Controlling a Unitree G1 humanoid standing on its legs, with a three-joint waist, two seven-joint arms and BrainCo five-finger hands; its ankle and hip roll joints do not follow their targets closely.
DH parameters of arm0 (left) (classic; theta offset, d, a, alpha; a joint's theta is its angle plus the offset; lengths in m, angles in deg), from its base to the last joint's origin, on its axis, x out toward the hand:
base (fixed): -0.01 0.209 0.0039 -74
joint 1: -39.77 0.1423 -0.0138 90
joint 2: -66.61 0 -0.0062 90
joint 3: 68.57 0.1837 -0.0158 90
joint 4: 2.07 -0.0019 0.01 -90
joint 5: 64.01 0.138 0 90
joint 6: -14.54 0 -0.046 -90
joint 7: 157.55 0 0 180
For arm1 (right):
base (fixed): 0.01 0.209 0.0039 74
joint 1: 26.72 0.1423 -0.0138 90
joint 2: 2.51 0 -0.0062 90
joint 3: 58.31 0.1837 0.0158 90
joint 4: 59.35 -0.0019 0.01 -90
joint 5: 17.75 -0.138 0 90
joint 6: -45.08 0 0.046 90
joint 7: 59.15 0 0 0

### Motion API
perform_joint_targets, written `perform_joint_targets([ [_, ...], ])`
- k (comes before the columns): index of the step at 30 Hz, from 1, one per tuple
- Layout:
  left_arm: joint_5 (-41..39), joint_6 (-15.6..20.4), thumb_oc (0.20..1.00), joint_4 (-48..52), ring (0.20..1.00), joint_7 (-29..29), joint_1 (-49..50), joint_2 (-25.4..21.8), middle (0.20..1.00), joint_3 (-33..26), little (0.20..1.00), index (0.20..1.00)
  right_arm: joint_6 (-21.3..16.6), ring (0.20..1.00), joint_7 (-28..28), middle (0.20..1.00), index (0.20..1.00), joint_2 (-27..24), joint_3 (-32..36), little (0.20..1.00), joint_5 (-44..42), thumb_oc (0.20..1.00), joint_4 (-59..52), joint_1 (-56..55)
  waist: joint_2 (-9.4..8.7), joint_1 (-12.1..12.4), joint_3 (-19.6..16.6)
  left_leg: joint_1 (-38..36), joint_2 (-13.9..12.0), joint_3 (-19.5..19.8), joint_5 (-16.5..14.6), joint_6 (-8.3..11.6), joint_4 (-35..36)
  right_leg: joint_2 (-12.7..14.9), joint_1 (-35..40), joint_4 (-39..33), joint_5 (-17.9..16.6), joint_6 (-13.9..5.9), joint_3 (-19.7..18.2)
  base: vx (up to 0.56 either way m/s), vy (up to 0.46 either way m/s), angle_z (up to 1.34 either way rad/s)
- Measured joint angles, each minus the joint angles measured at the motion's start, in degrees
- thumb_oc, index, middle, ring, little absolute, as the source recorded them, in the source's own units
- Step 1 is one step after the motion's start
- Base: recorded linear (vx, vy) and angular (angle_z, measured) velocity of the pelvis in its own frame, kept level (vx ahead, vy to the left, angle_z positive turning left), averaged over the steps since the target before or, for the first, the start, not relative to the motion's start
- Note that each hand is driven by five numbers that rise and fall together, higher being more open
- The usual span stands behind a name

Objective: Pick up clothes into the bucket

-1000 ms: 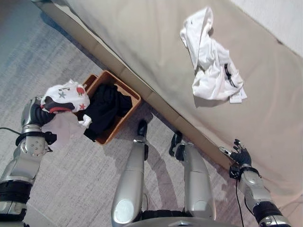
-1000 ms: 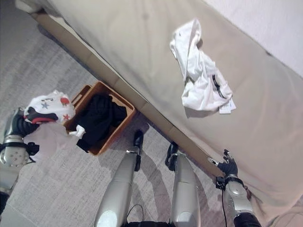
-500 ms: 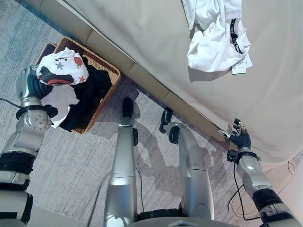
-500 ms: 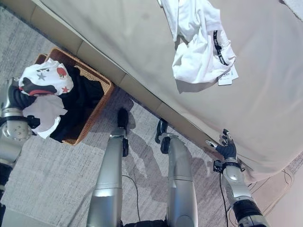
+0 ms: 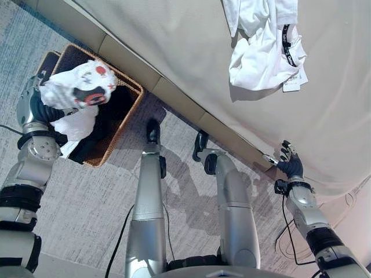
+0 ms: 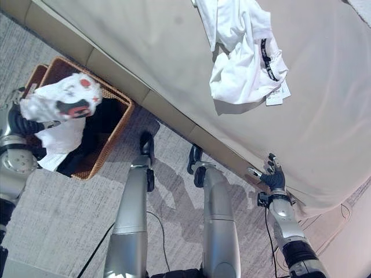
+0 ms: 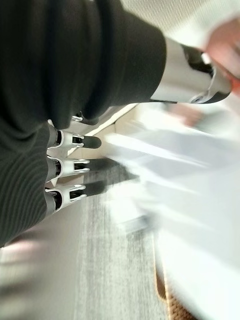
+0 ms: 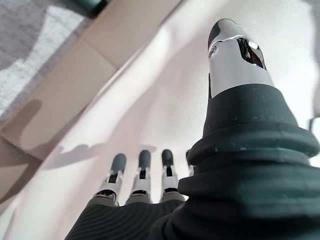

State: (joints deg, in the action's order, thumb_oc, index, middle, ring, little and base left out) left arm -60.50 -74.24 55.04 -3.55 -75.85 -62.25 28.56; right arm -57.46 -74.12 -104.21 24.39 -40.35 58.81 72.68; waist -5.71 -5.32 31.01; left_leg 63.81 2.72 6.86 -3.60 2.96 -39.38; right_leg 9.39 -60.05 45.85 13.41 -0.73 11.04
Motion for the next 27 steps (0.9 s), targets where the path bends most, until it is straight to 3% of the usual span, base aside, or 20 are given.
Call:
perform_joint_targets([
  [8, -0.2, -0.6, 1.000, 1.3, 1.000, 0.3, 6.5, 2.4, 1.000, -6.9, 1.000, 1.000, -1.1, 1.000, -6.2, 1.000, 1.000, -1.1, 4.4, 1.000, 10.9, 1.000, -13.1, 1.4, 0.07, 0.8, 0.0, -6.0, 0.0, -0.7, 0.8, -0.45, 4.5, -0.1, 5.0, -3.4, -0.7, -0.10, -0.5, 0.00, 0.005, -0.02],
  [12, -1.0, -0.3, 1.000, 2.7, 1.000, 0.2, 11.1, 7.4, 1.000, -8.9, 1.000, 1.000, -1.1, 1.000, -9.6, 1.000, 1.000, -2.5, 7.2, 1.000, 15.4, 1.000, -17.7, 4.0, 0.35, 2.9, 0.0, -12.0, 0.5, -1.9, 1.8, -0.75, 8.7, 0.7, 9.4, -5.4, -0.8, -0.36, -1.2, 0.03, -0.007, 0.05],
  [15, -4.8, 2.5, 1.000, 5.0, 1.000, -1.2, 13.8, 16.0, 1.000, -10.8, 1.000, 1.000, -1.1, 1.000, -12.6, 1.000, 1.000, -2.6, 8.9, 1.000, 19.0, 1.000, -18.7, 6.0, 1.22, 4.1, 0.0, -18.3, 1.4, -2.0, 3.4, -0.85, 13.4, 1.6, 14.8, -7.7, -0.9, -0.55, -1.1, 0.04, -0.030, 0.12],
  [18, -9.3, 4.8, 1.000, 5.9, 1.000, -0.9, 16.0, 21.5, 1.000, -9.0, 1.000, 1.000, -1.1, 1.000, -13.6, 1.000, 1.000, -2.5, 9.1, 1.000, 19.9, 1.000, -19.3, 10.2, 2.63, 5.5, -0.2, -22.9, 1.9, -2.0, 4.0, -1.10, 16.9, 2.0, 18.7, -9.6, -0.7, -0.94, -1.0, 0.00, 0.028, 0.11],
  [21, -19.5, 8.5, 1.000, 4.4, 1.000, 2.6, 15.7, 26.4, 1.000, -5.9, 1.000, 1.000, -0.6, 1.000, -14.1, 1.000, 1.000, -2.8, 6.9, 1.000, 19.8, 1.000, -17.1, 14.8, 4.83, 6.5, -0.2, -26.4, 2.5, -2.0, 5.7, -1.07, 19.9, 2.7, 21.3, -10.1, -0.6, -1.35, -0.9, 0.02, -0.067, 0.09],
  [23, -24.9, 9.9, 1.000, 1.5, 1.000, 5.4, 14.5, 29.7, 1.000, -3.4, 1.000, 1.000, 0.3, 1.000, -13.3, 1.000, 1.000, -3.3, 3.7, 1.000, 19.9, 1.000, -12.3, 19.0, 6.19, 6.2, -0.4, -29.0, 2.8, -2.0, 6.6, -1.11, 22.0, 3.1, 23.1, -10.9, -0.9, -1.52, -1.0, 0.04, -0.037, 0.06],
  [27, -24.9, 10.4, 1.000, -1.1, 1.000, 9.6, 14.3, 33.3, 1.000, 8.0, 1.000, 1.000, 2.9, 1.000, -13.1, 1.000, 1.000, -4.0, -1.3, 1.000, 18.4, 1.000, 5.1, 33.6, 8.75, 8.3, -0.4, -33.0, 3.1, -1.5, 9.6, -0.88, 27.8, 3.5, 25.1, -11.9, -1.0, -1.73, -0.6, 0.04, -0.059, 0.05],
])
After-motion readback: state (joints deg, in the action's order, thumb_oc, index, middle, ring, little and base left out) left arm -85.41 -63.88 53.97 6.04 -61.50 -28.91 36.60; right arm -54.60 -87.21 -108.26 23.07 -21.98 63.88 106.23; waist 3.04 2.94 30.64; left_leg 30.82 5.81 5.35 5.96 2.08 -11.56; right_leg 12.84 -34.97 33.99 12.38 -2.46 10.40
